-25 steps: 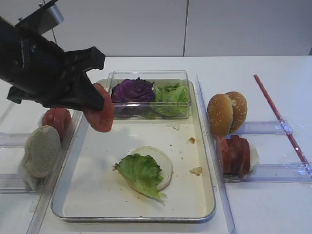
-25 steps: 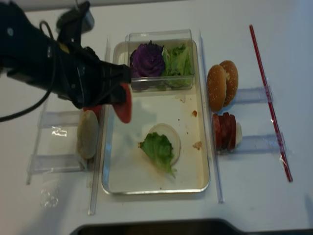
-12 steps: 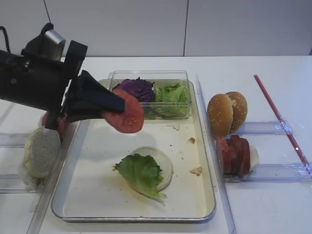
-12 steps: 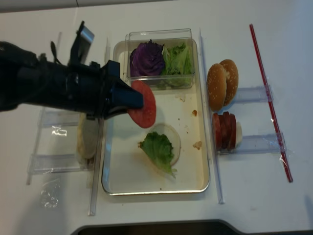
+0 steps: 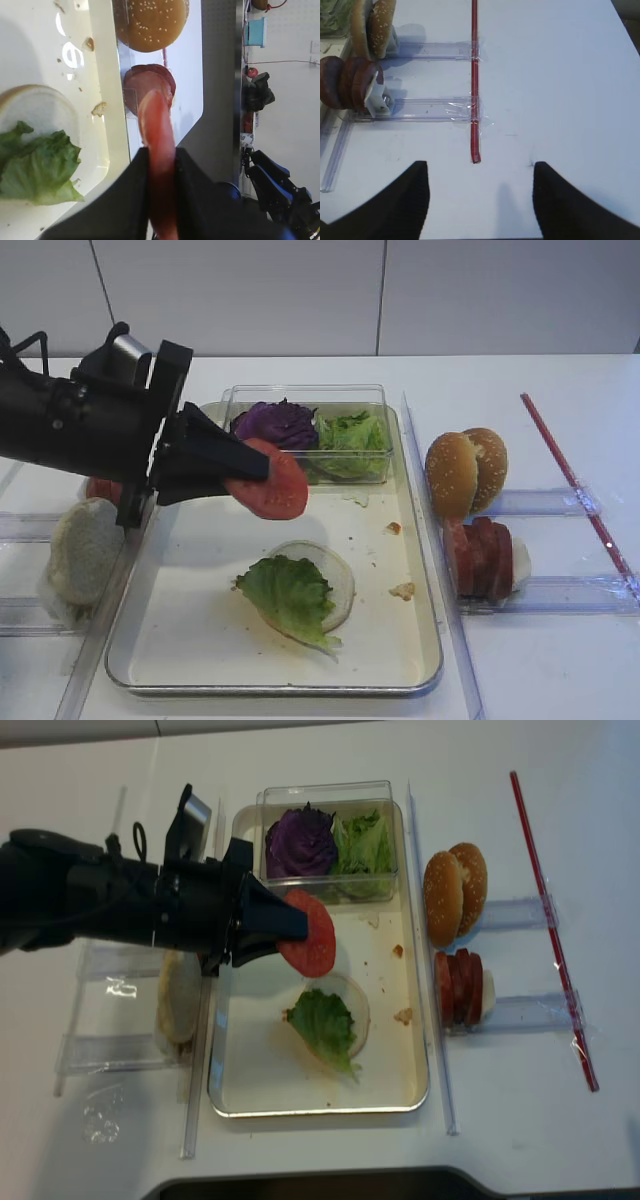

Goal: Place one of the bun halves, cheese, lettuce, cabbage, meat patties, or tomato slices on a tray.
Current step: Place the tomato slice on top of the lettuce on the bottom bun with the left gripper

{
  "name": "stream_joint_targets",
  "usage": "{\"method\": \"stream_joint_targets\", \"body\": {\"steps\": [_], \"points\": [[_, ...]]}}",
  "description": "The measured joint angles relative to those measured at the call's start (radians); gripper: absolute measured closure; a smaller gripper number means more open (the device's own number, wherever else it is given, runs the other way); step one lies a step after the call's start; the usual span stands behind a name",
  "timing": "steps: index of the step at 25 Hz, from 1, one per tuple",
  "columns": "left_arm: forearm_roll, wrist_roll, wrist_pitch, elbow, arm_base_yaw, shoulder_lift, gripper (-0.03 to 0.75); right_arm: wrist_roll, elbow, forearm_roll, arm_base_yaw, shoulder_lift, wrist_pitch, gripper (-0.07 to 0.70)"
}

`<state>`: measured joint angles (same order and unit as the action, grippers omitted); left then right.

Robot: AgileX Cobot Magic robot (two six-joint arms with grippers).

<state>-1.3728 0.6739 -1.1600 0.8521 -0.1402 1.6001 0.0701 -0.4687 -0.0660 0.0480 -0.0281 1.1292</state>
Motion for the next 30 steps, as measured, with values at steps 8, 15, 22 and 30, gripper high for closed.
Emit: {"method": "stream_joint_targets", "body": {"steps": [8,15,22,30], "points": [[-0.043,0.022,0.013,-0.068,-0.084,0.000,0.605,0.000,0.000,0.000,0.000,0.000,0.000,0.143],[-0.083,0.028,0.061,-0.068,-0.115,0.000,0.606,0.000,0.000,0.001,0.000,0.000,0.000,0.143],[-0.092,0.043,0.065,-0.068,-0.115,0.031,0.607,0.000,0.000,0.001,0.000,0.000,0.000,0.143],[-0.112,0.111,0.038,-0.068,-0.115,0.171,0.608,0.000,0.000,0.001,0.000,0.000,0.000,0.143]]}}
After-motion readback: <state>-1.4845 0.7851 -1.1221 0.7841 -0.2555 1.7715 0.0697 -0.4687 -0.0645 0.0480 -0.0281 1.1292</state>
